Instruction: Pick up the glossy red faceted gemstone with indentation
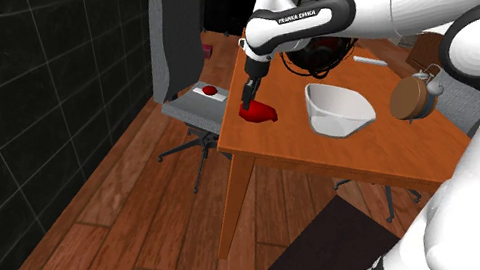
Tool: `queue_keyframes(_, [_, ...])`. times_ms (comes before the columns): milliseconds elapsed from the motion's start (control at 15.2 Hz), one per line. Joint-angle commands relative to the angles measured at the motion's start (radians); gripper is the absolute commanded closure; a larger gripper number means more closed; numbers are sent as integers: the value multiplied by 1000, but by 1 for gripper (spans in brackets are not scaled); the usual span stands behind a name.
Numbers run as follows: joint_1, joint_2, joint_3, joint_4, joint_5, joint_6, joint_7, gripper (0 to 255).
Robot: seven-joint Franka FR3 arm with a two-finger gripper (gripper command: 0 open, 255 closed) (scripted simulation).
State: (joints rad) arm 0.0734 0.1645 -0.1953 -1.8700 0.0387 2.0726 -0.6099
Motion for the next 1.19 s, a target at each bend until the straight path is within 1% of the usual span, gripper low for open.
queue_keyframes(0, [0, 1, 0, -4, 0, 1, 1, 255])
queue_keyframes(330, [1, -1, 0, -5, -1, 0, 1, 255])
queue_keyframes(1122, [2, -37, -1, 112, -10, -153, 8, 255])
